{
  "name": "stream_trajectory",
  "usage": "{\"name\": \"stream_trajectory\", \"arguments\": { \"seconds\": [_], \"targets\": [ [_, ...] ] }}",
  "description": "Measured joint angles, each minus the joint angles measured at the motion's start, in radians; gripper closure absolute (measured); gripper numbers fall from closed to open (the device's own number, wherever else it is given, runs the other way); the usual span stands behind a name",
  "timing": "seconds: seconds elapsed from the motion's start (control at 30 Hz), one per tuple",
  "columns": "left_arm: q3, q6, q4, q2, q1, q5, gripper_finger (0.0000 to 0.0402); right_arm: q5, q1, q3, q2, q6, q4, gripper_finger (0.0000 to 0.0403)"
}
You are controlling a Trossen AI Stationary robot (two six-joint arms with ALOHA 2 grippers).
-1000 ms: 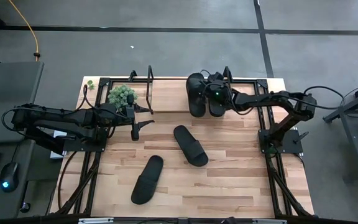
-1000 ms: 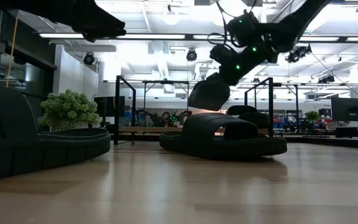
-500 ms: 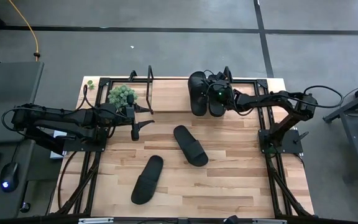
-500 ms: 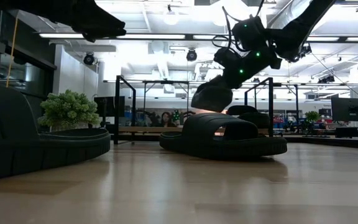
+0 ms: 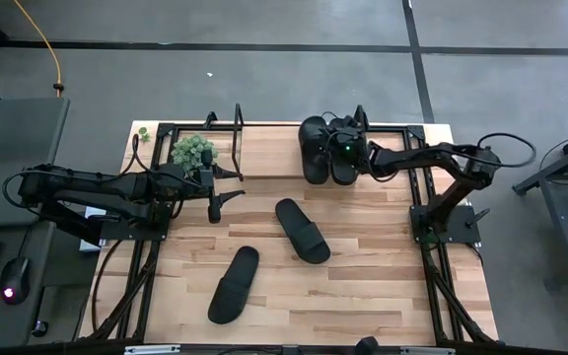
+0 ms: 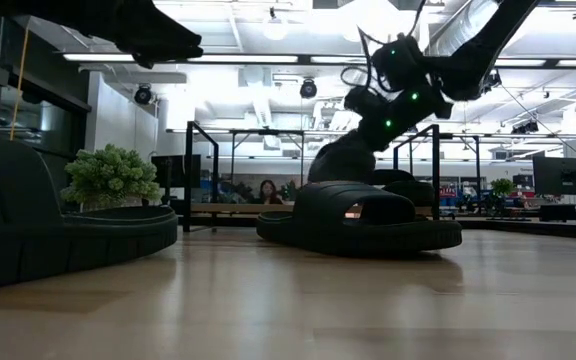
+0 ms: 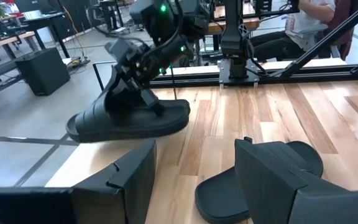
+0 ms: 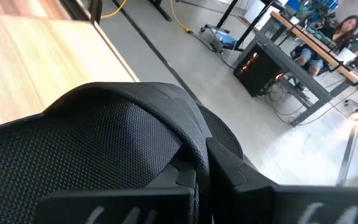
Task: Pick and place slides into the shelf
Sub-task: Put the black slide on the shelf
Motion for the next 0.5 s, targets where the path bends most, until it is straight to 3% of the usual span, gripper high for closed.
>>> {"name": "stream_trajectory", "arguments": {
  "seconds": [0.23, 0.5],
  "targets": [
    [0.0, -0.009, 0.0, 0.0, 0.0, 0.0, 0.0202, 0.003, -0.003, -0.001, 0.052, -0.033, 0.081, 0.0403],
    [0.0, -0.009, 0.0, 0.0, 0.0, 0.0, 0.0202, 0.009, -0.035, -0.001, 0.052, -0.034, 0.049, 0.0403]
  ]
}}
